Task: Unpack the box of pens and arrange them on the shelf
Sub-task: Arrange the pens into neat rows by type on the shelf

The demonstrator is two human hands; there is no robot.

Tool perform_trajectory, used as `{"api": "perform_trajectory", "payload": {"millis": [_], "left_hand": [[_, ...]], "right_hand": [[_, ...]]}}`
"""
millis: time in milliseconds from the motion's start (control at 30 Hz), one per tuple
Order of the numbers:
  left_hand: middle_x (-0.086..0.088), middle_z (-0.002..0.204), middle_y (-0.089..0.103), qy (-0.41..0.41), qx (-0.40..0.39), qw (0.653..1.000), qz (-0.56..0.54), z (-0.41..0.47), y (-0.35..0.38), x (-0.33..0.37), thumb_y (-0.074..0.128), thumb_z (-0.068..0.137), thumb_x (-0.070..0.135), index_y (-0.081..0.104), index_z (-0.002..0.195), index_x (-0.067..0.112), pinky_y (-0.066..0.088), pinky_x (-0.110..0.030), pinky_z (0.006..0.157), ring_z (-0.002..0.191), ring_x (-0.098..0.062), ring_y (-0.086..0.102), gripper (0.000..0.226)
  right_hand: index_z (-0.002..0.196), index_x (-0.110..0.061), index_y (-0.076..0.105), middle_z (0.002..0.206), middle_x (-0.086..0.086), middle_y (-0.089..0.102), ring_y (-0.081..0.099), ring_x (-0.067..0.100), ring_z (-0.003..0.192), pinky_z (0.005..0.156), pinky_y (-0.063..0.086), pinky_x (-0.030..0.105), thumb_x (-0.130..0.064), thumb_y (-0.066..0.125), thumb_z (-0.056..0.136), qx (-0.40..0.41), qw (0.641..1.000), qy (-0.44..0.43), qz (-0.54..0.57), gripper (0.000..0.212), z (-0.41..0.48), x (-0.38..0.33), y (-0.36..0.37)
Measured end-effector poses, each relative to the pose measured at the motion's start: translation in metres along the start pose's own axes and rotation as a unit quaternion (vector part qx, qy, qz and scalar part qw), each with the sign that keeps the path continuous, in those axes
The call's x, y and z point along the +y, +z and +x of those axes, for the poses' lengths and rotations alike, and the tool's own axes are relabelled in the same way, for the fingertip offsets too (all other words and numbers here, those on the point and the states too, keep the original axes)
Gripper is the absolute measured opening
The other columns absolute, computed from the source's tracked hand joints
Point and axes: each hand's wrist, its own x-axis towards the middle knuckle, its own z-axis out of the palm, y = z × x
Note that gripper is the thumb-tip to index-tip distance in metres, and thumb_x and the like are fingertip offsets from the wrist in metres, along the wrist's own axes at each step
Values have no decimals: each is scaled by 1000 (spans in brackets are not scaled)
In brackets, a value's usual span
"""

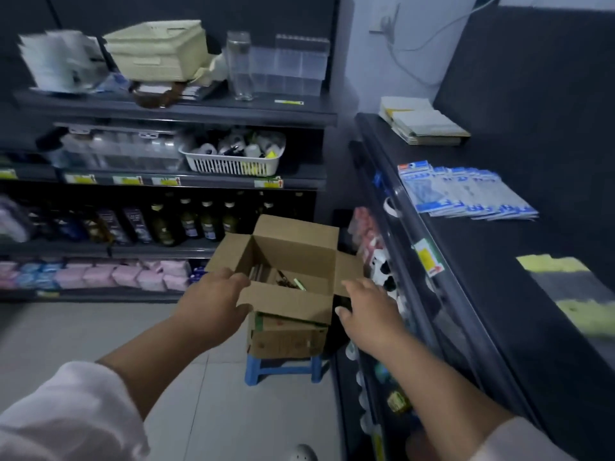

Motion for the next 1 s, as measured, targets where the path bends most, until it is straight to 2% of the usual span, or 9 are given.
{"api": "perform_trajectory", "payload": {"millis": [167, 333, 533, 667, 767, 867, 933, 1000], "left_hand": [[-2, 126, 51, -37, -15, 999, -4, 76, 10, -8, 58, 90, 40, 49, 131, 22, 47, -36, 91, 113, -21, 50, 45], [-5, 126, 51, -61, -66, 996, -23, 134, 28, -27, 58, 89, 39, 49, 130, 20, 46, -37, 91, 114, -25, 50, 46], [-7, 113, 53, -60, -117, 990, -58, 221, 58, -55, 59, 87, 32, 55, 118, 16, 48, -35, 85, 103, -27, 55, 35], [-12, 112, 51, -77, -166, 981, -68, 278, 90, -70, 58, 87, 25, 51, 114, 11, 42, -33, 82, 103, -32, 55, 31], [-15, 115, 52, -112, -189, 972, -88, 315, 123, -82, 57, 87, 23, 48, 117, 9, 42, -34, 83, 105, -34, 54, 34], [-18, 113, 55, -144, -213, 960, -112, 347, 166, -96, 60, 85, 25, 48, 112, 8, 43, -34, 78, 102, -35, 56, 34], [-19, 114, 57, -166, -232, 951, -116, 362, 195, -104, 62, 85, 27, 47, 112, 7, 41, -33, 74, 102, -36, 57, 37], [-20, 118, 56, -187, -240, 945, -115, 377, 224, -111, 63, 85, 28, 46, 117, 5, 42, -34, 77, 106, -37, 56, 43]], "right_hand": [[141, -19, 38, 139, 4, 43, 41, 26, 125, 102, 39, 38, -34, 48, 96, -47, 999, -7, -9, 49, 96, 10, 5], [144, -19, 35, 142, 5, 40, 42, 26, 127, 103, 41, 38, -32, 51, 95, -101, 994, 20, 20, 52, 168, 14, 24], [143, -19, 38, 141, 6, 43, 44, 26, 128, 102, 41, 38, -32, 55, 93, -139, 988, 57, 39, 53, 243, 13, 57], [143, -19, 38, 143, 6, 43, 44, 25, 128, 102, 40, 32, -31, 56, 93, -159, 981, 97, 53, 54, 286, 15, 86], [144, -19, 35, 144, 7, 41, 43, 26, 128, 102, 41, 33, -30, 54, 95, -194, 972, 117, 64, 54, 318, 18, 114], [145, -22, 33, 145, 7, 38, 44, 27, 126, 100, 43, 36, -28, 52, 96, -222, 961, 139, 88, 53, 349, 22, 149], [146, -22, 34, 148, 6, 33, 43, 27, 128, 101, 41, 35, -28, 52, 96, -231, 960, 134, 84, 53, 367, 27, 174], [143, -18, 37, 145, 8, 38, 46, 27, 124, 97, 43, 33, -29, 51, 97, -242, 960, 119, 78, 50, 385, 33, 198]]}}
